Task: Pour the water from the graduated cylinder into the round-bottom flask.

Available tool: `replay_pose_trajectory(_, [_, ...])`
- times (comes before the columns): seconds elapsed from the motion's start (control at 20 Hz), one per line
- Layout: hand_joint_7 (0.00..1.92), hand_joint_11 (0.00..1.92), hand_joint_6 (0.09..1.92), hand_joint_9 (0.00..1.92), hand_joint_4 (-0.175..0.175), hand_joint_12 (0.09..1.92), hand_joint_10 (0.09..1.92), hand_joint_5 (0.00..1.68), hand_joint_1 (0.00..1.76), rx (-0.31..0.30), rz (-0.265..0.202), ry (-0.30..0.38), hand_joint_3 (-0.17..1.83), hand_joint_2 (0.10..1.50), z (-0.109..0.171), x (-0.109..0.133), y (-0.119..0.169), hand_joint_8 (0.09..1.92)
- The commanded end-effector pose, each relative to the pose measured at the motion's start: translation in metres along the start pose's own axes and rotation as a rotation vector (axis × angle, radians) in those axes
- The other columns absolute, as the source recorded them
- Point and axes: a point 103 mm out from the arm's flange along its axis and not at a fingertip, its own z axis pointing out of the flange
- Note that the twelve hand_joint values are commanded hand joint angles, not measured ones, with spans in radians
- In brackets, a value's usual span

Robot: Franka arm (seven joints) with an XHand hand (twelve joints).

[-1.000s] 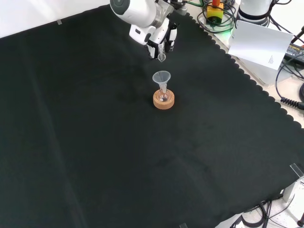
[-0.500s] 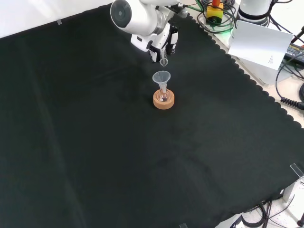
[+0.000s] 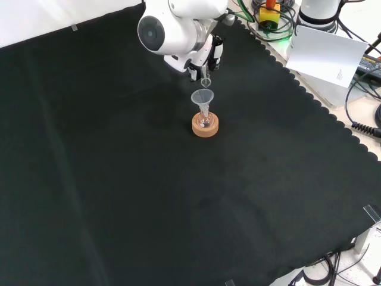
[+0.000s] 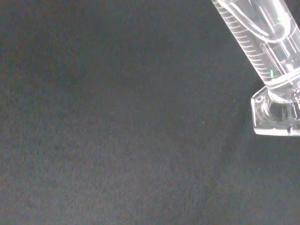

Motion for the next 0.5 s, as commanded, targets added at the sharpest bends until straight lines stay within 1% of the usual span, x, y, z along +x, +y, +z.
replay_pose_trajectory(0.05, [1.18, 1.16, 1.10, 1.34, -0.175, 0.84, 0.12, 0.92, 1.14, 0.041, 0.012, -0.014, -0.01, 1.16, -0.0040, 0.0012, 0.0026, 0.40])
replay_pose_trajectory(0.3, [1.18, 1.16, 1.11, 1.34, -0.175, 0.84, 0.12, 0.92, 1.14, 0.055, 0.029, -0.028, -0.01, 1.16, -0.0089, 0.0009, 0.0036, 0.40])
replay_pose_trajectory(0.5, [1.18, 1.16, 1.11, 1.34, -0.175, 0.84, 0.12, 0.92, 1.14, 0.080, 0.046, -0.041, 0.00, 1.16, -0.0128, -0.0005, 0.0037, 0.40])
